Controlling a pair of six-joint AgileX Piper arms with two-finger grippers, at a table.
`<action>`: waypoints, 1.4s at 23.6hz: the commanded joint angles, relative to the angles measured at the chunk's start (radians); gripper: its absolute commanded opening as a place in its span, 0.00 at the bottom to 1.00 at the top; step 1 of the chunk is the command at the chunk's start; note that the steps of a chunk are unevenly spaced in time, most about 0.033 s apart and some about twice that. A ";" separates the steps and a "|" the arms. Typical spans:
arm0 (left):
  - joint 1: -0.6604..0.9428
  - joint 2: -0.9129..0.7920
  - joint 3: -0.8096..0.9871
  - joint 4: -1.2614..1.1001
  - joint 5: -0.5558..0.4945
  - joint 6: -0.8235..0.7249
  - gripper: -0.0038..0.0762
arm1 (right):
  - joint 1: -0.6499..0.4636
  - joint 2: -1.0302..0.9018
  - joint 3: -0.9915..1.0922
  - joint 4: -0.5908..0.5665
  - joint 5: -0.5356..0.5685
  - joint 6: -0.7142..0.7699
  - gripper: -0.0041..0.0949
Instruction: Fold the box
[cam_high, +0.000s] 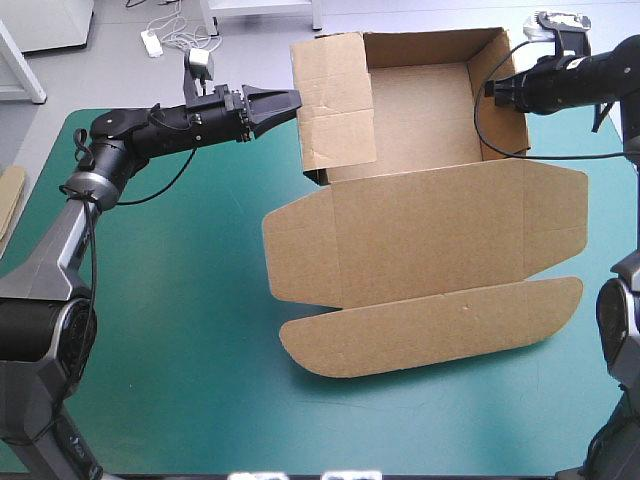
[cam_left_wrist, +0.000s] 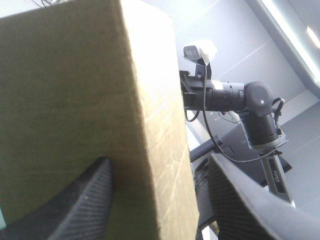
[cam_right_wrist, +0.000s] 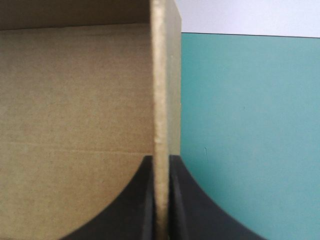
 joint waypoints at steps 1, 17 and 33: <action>-0.010 -0.051 -0.038 -0.068 0.060 -0.026 0.57 | -0.004 -0.053 -0.028 0.056 -0.057 0.013 0.02; -0.126 -0.051 -0.252 0.675 -0.189 -0.355 0.57 | 0.118 -0.036 -0.028 -0.074 -0.067 0.116 0.03; -0.131 -0.050 -0.314 1.063 -0.197 -0.587 0.52 | 0.259 -0.002 -0.028 -0.158 -0.053 0.216 0.03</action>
